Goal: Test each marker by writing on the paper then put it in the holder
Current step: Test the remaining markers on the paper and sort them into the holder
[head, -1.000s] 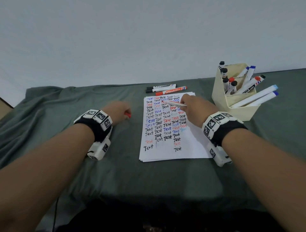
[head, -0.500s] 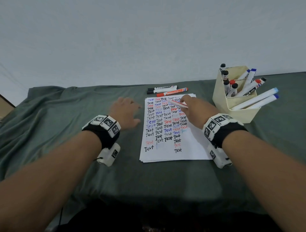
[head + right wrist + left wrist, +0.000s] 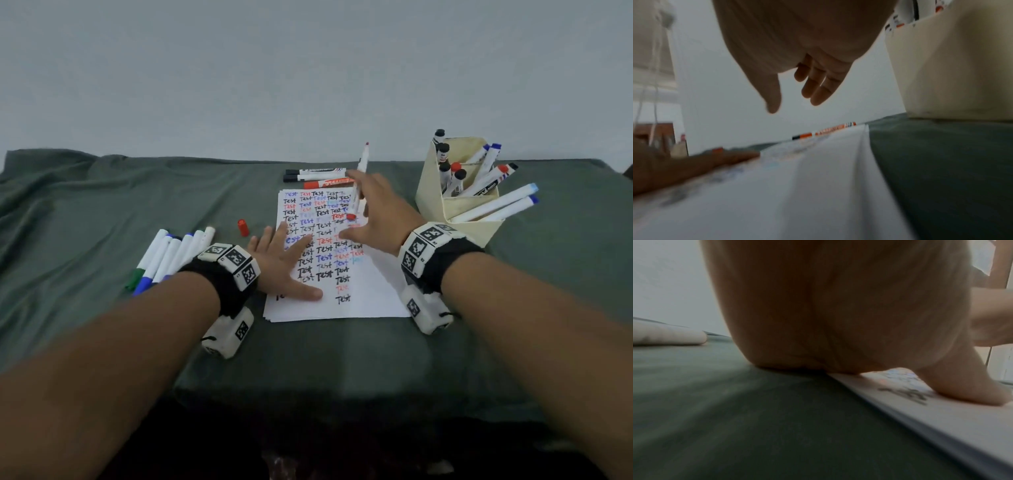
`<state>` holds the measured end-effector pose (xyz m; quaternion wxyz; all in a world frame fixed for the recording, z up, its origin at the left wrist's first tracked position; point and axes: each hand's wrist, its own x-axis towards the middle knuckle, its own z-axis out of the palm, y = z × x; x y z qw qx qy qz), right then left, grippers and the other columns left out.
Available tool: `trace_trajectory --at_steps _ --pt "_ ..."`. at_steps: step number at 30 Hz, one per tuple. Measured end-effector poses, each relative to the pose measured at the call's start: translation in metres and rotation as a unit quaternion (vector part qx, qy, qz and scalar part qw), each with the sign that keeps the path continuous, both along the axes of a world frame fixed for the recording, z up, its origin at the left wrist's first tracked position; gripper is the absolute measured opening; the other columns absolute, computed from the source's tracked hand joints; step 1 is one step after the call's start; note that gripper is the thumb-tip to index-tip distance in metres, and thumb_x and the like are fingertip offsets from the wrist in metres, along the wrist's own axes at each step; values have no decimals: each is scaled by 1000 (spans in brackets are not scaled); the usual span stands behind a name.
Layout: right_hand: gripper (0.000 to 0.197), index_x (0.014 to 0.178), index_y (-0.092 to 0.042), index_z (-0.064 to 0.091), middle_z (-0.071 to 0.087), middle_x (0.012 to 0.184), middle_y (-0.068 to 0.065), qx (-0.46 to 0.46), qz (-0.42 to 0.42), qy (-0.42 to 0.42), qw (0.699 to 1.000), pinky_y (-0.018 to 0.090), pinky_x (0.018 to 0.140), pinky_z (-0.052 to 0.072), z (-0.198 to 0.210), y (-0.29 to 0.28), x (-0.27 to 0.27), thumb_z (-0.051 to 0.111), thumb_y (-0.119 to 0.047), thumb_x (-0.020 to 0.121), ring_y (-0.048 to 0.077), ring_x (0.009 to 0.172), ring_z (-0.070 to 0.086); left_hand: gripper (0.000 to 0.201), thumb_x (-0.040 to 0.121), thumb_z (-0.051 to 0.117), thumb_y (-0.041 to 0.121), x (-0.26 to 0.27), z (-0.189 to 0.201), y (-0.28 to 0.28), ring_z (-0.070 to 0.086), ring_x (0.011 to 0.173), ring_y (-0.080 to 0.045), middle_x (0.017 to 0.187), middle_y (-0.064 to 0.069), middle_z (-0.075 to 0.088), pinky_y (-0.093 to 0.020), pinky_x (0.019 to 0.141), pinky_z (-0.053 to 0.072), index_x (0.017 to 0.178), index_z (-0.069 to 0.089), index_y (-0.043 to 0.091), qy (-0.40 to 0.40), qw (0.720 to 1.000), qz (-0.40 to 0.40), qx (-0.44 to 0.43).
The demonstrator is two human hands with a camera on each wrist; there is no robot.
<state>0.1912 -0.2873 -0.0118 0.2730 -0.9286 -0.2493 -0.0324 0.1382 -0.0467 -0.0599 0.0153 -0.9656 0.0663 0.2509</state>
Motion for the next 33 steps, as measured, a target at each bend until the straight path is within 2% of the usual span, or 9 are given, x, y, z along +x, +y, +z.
trace_trajectory --at_steps 4,6,10,15,17,20,25,28,33 --pt "35 128 -29 61 63 100 -11 160 -52 -38 985 30 80 55 8 -3 1 70 -21 95 5 81 59 134 35 28 113 0 1 1 -30 147 -31 158 -3 -39 -54 119 -11 140 -32 55 3 1000 5 -7" --pt "11 105 -32 68 67 82 -11 326 -64 22 943 28 64 53 12 -4 -2 65 -25 97 8 66 59 134 35 29 113 -2 3 1 -31 147 -30 157 -1 -41 -54 119 -12 139 -33 55 10 1000 8 -9" --pt "12 95 -22 75 64 73 1 519 -44 142 842 28 52 45 13 -1 -13 66 -28 96 15 56 51 135 35 30 113 -5 9 -2 -31 147 -29 157 0 -41 -54 120 -12 140 -31 56 20 1000 14 -10" --pt "20 91 -10 70 66 76 2 623 -66 278 728 28 63 57 -8 6 -34 60 -23 103 17 66 60 135 37 31 112 -8 15 -5 -31 147 -29 157 -1 -40 -55 120 -12 143 -29 54 26 999 15 -12" --pt "19 93 -8 66 68 76 4 641 -96 299 701 28 66 60 -17 2 -37 59 -22 103 18 67 63 134 37 32 112 -10 16 -6 -32 147 -29 157 -1 -40 -55 120 -12 143 -28 54 29 999 15 -15" --pt "6 94 -9 60 69 79 6 634 -103 310 700 26 65 59 -30 -8 -39 64 -8 99 17 70 65 135 38 31 111 -11 19 -7 -32 147 -29 157 -2 -40 -55 120 -12 144 -28 54 35 999 14 -12" --pt "24 86 -11 56 64 79 15 615 -114 274 731 26 56 55 -48 -19 -46 67 11 90 20 63 61 132 43 34 109 -11 22 -6 -32 147 -29 157 -2 -41 -56 120 -12 145 -28 53 42 999 14 -12" --pt "27 78 -13 59 60 71 12 585 -111 245 765 28 54 49 -53 -21 -46 70 10 84 21 59 56 131 44 35 109 -12 22 -6 -33 146 -29 157 -1 -41 -57 120 -12 145 -28 53 44 999 16 -12" --pt "23 69 -27 67 64 69 7 511 -115 210 825 33 61 53 -57 -19 -46 80 -8 74 23 63 60 133 41 34 110 -11 21 -6 -33 146 -29 156 -1 -42 -56 119 -13 144 -28 53 43 999 18 -15"
